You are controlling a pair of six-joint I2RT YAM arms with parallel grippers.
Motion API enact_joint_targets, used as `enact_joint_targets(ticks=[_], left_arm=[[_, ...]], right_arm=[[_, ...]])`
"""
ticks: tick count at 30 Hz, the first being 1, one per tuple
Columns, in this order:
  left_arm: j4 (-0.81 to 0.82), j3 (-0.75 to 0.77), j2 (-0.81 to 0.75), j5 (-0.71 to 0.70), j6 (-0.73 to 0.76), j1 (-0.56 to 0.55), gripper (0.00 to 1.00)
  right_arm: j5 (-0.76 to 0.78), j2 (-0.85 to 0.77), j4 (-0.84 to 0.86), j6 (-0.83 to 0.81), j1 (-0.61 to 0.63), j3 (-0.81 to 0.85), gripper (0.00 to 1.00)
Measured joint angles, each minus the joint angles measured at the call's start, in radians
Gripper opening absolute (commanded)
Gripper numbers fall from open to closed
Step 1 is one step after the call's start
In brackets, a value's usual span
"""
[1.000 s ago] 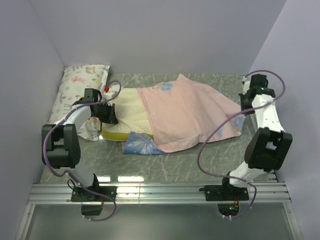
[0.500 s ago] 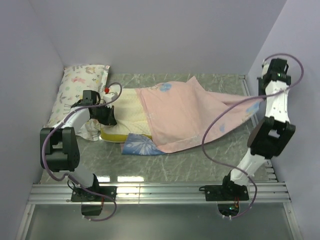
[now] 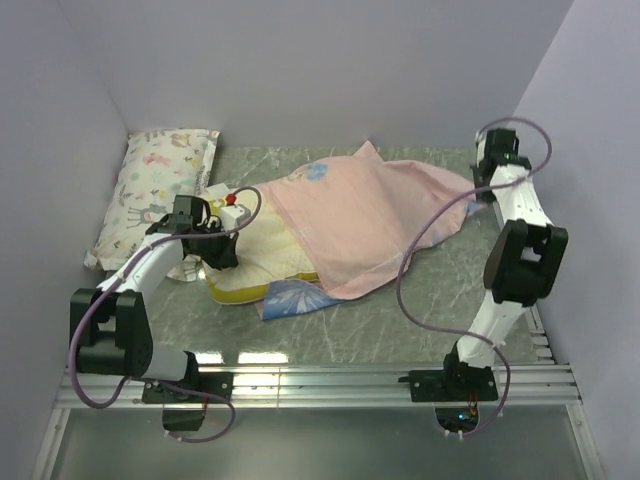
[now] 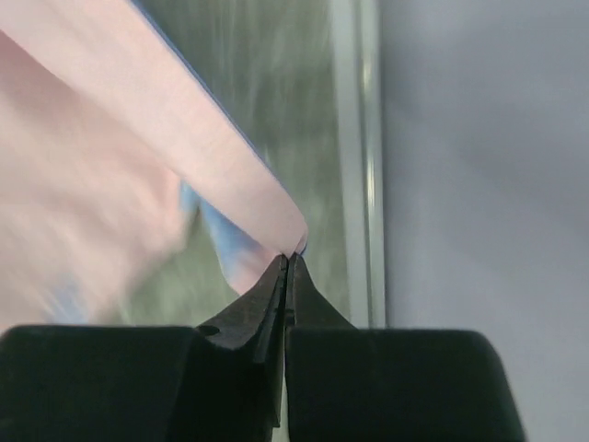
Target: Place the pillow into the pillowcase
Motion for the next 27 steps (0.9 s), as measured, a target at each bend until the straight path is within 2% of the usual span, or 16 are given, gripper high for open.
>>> enact_joint_targets(ticks=[3,6,7,9,10,11,13,14,17,21,24,27], left_arm=[[-0.021,-0.007,-0.019,-0.002,0.038,0.011,0.00],[-0.033,-0.034,-0.051,-0.013,0.080,0.023,0.00],[-0.039,-0.043,-0.063,-0.020,0.092,0.026,0.00],[-0.052,-0.058,-0.079,-0.031,0.118,0.035,0.00],[-0.061,-0.060,-0.081,-0.034,0.132,0.040,0.00],[-0.067,-0.061,-0.080,-0.038,0.140,0.046,0.00],[-0.074,-0.057,-0.065,-0.037,0.157,0.067,0.00],[-0.077,-0.051,-0.055,-0.037,0.159,0.082,0.00],[-0.102,0.004,0.012,-0.023,0.161,0.116,0.00],[-0.119,0.061,0.060,-0.009,0.161,0.106,0.00],[-0.108,0.064,0.057,-0.018,0.154,0.031,0.00],[-0.078,0.064,0.053,0.010,0.085,-0.106,0.00]], right_arm=[[0.016,-0.162,0.010,-0.090,-0.024,-0.320,0.00],[0.019,-0.317,-0.017,-0.206,-0.072,-0.549,0.00],[0.016,-0.361,-0.038,-0.254,-0.090,-0.603,0.10],[0.005,-0.435,-0.093,-0.341,-0.118,-0.688,0.23],[-0.007,-0.469,-0.142,-0.389,-0.126,-0.726,0.39],[-0.021,-0.492,-0.190,-0.425,-0.127,-0.748,0.48],[-0.052,-0.512,-0.262,-0.467,-0.123,-0.745,0.66],[-0.071,-0.515,-0.281,-0.475,-0.121,-0.724,0.67],[-0.151,-0.464,-0.312,-0.436,-0.107,-0.553,0.67],[-0.293,-0.401,-0.235,-0.293,-0.047,-0.346,0.65],[-0.389,-0.380,-0.172,-0.160,0.081,-0.264,0.64],[-0.481,-0.343,-0.134,-0.038,0.230,-0.180,0.64]])
